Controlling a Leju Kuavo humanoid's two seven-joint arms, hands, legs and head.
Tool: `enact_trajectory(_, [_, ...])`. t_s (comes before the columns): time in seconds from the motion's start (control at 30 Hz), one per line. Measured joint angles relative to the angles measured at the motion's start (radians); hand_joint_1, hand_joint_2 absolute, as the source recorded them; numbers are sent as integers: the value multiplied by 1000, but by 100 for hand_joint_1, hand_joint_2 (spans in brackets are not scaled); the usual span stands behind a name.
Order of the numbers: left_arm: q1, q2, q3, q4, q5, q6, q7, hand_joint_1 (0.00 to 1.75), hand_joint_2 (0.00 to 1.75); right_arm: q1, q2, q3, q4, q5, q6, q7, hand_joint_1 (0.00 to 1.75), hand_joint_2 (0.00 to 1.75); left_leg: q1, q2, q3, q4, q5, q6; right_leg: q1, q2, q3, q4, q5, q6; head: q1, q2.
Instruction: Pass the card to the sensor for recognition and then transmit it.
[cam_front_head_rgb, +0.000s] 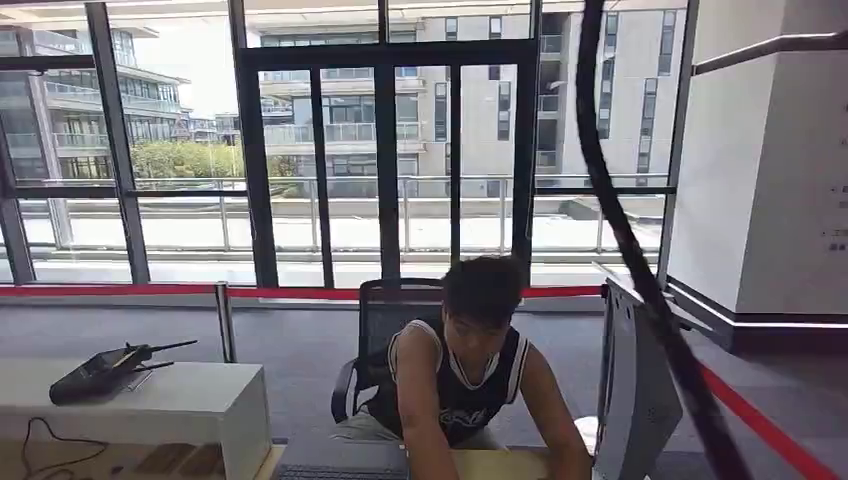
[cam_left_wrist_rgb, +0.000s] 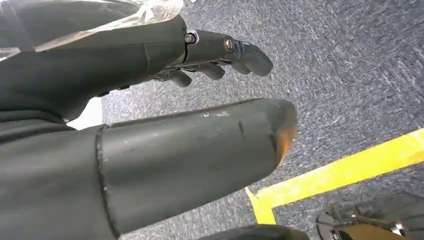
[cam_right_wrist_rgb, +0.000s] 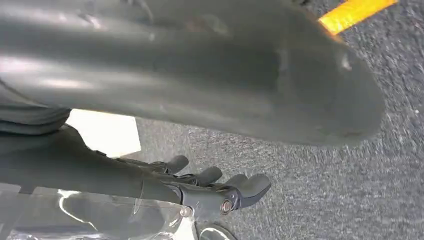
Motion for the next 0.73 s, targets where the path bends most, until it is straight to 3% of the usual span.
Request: enact_trajectory(0.73, [-1, 9, 0, 0, 2, -3, 6, 0, 0, 8, 40, 77, 5, 76, 9, -7, 0, 0, 0, 0, 0, 0, 0, 0, 0, 0, 0, 0, 0, 0, 1, 0])
